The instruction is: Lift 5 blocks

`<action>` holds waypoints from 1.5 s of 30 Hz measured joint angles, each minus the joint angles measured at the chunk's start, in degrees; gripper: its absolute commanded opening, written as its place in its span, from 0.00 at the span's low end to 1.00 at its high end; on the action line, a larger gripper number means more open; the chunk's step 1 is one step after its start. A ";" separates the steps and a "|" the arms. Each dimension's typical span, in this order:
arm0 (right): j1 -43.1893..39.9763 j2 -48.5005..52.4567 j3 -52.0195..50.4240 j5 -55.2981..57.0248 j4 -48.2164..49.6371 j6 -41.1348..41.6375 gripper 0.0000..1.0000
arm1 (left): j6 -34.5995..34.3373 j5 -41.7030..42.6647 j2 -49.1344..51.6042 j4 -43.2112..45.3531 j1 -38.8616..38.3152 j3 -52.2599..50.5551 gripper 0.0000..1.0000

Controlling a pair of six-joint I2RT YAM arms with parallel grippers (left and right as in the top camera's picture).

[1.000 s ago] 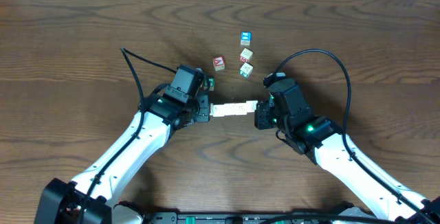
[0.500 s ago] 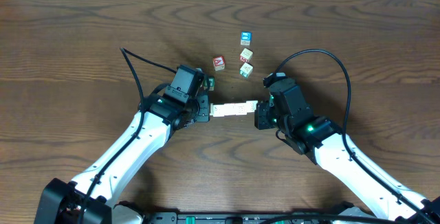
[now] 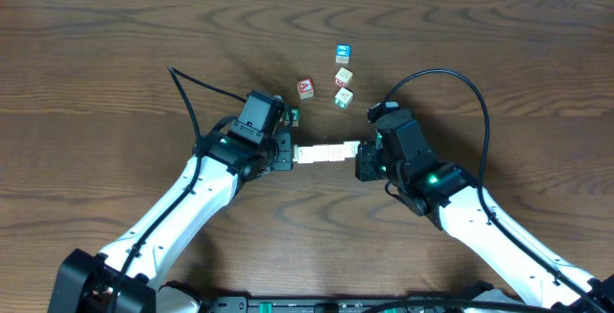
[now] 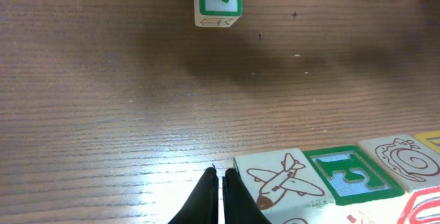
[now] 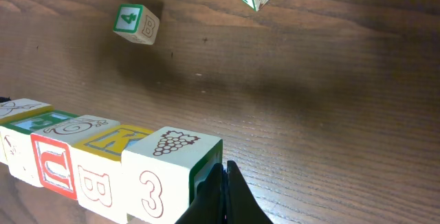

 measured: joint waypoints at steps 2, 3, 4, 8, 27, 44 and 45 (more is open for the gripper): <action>0.00 0.00 0.00 0.00 0.00 0.00 0.01 | -0.02 0.00 0.00 0.00 0.00 0.00 0.07; 0.00 0.00 0.00 0.00 0.00 0.00 0.01 | -0.02 0.00 0.00 0.00 0.00 0.00 0.07; 0.00 0.00 0.00 0.02 -0.02 0.00 0.01 | -0.02 0.00 0.00 0.00 0.00 0.00 0.07; 0.00 0.00 0.00 0.02 -0.37 0.00 0.01 | 0.00 0.04 0.00 0.00 0.00 0.00 0.07; 0.00 -0.02 0.11 0.09 -0.68 0.00 0.01 | -0.02 0.39 -1.29 -0.02 0.00 0.00 0.07; 0.00 -0.11 1.11 0.11 -0.96 0.00 0.01 | -0.22 -0.42 -2.89 -0.02 0.02 0.00 0.07; 0.00 -0.17 1.11 0.11 -0.94 0.00 0.01 | -0.22 -0.42 -2.89 -0.02 0.02 0.00 0.07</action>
